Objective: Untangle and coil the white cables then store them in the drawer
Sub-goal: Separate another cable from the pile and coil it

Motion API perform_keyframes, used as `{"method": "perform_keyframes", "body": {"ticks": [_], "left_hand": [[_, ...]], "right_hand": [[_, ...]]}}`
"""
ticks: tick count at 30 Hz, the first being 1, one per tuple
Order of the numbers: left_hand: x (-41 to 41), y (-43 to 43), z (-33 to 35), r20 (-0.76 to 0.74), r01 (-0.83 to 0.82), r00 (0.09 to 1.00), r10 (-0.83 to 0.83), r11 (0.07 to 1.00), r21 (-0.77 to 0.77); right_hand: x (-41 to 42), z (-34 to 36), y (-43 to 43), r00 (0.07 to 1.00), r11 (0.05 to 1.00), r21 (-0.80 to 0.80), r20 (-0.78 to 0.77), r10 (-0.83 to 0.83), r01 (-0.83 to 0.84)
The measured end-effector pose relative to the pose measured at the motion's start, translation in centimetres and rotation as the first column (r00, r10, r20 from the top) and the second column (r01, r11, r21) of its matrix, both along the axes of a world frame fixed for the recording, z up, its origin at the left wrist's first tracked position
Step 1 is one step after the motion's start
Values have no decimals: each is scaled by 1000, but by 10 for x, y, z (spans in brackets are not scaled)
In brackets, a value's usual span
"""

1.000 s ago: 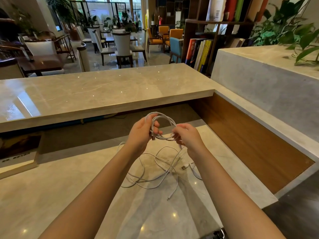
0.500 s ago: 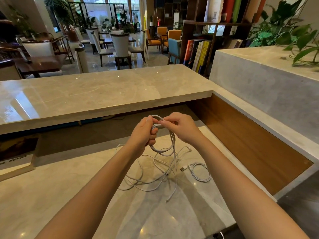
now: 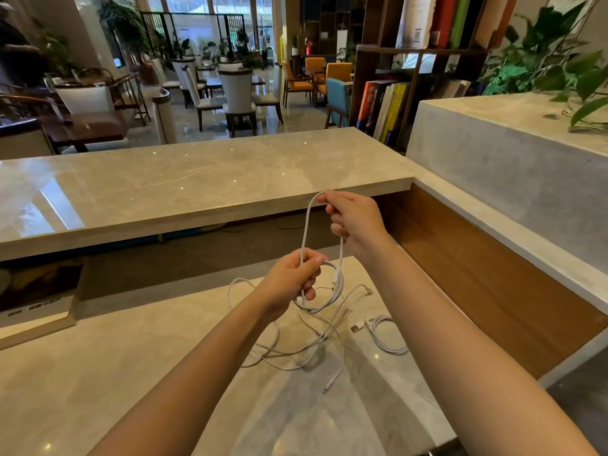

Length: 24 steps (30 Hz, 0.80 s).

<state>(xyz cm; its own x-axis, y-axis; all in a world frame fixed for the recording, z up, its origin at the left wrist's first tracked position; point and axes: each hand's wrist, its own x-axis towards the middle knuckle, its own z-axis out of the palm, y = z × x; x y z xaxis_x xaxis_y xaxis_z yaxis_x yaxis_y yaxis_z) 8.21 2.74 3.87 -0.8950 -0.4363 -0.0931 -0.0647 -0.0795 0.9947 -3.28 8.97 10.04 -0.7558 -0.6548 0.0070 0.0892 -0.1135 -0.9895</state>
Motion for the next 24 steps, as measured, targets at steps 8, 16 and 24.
{"method": "perform_keyframes", "body": {"ticks": [8, 16, 24], "left_hand": [[11, -19, 14, 27, -25, 999, 27, 997, -71], [10, -17, 19, -126, -24, 991, 37, 995, 100], [6, -12, 19, -74, -86, 994, 80, 992, -90]], "right_hand": [[-17, 13, 20, 961, 990, 137, -268, 75, -39], [-17, -17, 22, 640, 932, 335, -749, 172, 141], [4, -38, 33, 959, 898, 378, -73, 273, -226]]}}
